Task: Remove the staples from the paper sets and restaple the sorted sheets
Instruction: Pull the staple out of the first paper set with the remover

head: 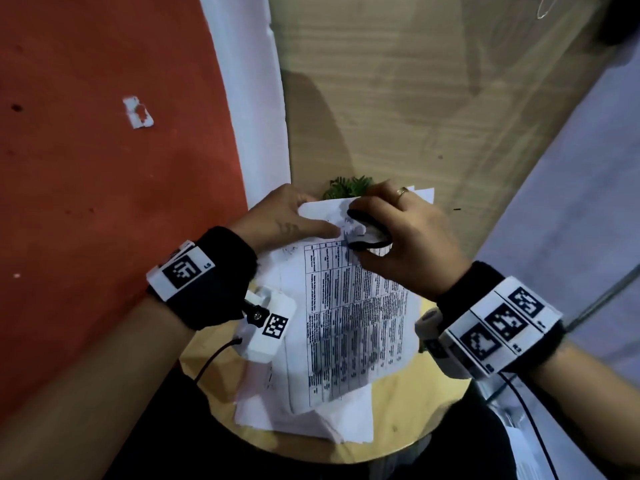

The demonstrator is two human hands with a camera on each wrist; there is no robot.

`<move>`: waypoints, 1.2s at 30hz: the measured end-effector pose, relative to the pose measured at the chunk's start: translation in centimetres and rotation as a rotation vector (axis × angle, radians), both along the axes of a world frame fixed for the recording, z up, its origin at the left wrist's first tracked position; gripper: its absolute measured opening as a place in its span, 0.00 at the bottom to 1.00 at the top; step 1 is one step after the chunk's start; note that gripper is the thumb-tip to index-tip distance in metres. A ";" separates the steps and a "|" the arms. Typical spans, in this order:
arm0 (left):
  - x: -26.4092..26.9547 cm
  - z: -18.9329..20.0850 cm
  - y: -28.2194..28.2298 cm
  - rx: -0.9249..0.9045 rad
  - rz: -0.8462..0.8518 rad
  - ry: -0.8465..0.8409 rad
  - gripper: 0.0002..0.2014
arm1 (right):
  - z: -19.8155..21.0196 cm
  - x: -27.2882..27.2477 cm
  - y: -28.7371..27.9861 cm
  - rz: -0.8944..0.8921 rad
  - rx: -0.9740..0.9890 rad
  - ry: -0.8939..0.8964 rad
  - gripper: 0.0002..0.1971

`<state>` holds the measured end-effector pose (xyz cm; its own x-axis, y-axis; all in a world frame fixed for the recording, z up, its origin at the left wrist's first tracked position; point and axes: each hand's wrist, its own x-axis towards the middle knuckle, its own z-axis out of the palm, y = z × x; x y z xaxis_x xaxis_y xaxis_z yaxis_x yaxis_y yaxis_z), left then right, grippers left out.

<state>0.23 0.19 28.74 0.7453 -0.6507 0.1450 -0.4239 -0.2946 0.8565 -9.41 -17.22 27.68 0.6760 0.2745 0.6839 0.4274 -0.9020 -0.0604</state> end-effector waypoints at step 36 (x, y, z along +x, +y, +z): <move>-0.4 0.4 -0.2 -0.071 -0.071 0.061 0.13 | 0.7 0.9 1.1 0.096 -0.113 0.023 0.16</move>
<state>-0.19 0.01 29.17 0.7064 -0.6920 0.1487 -0.3882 -0.2031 0.8989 -8.49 -16.11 28.42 0.6582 0.4133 0.6293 0.5119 -0.8586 0.0285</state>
